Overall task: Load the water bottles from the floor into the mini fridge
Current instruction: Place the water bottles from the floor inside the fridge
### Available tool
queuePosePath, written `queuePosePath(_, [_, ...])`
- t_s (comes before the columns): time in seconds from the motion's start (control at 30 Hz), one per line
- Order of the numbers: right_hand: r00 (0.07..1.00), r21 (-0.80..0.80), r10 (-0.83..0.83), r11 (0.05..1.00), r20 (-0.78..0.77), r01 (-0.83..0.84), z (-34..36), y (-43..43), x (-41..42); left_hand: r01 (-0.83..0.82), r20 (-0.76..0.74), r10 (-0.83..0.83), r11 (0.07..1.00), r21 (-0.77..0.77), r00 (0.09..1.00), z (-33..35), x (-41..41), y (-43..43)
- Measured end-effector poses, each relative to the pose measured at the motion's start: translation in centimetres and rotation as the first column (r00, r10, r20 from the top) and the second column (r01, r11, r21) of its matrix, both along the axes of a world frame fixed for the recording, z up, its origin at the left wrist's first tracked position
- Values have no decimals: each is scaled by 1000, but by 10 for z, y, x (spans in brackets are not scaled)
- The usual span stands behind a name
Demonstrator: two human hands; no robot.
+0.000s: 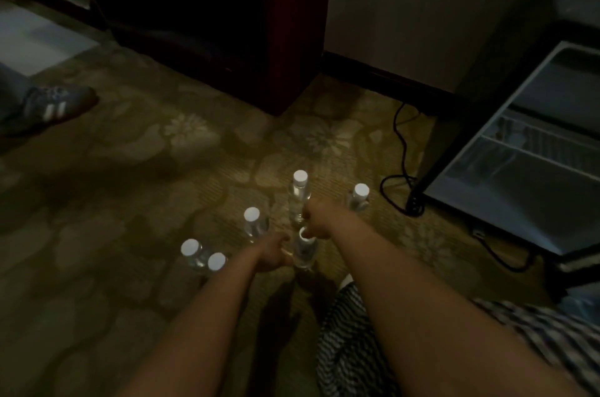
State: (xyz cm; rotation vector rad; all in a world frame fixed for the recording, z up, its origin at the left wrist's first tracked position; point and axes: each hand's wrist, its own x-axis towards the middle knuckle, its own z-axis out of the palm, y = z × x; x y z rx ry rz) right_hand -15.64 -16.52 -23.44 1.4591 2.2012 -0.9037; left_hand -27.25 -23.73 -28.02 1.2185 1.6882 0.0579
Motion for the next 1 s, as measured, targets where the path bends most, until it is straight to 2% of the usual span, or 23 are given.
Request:
queuePosePath(0.07, [999,13,19,1000,32,-19,-10,2,-2,18,10,-19,998,65,1000,-12,5,-2])
queuePosePath(0.17, [998,14,23,1000,61,-24,-28,3,-2,-60,159,40,990,124,986,-32,12,-5])
queuePosePath(0.33, [991,36,82,996,109,-87,-45,0,-7,-239,300,183,957,161,936,-58,18,-10])
queuePosePath(0.57, [987,88,141,985,79,-148,-40,-5,-1,-361,428,265,919,161,864,-63,30,-14])
queuePosePath(0.8, [985,-3,155,988,-68,-156,4,0,23,-345,379,243,910,230,893,-46,35,-25])
queuePosePath(1.0, [975,-25,174,984,-141,-179,69,-2,41,-322,308,189,821,471,932,2,47,-31])
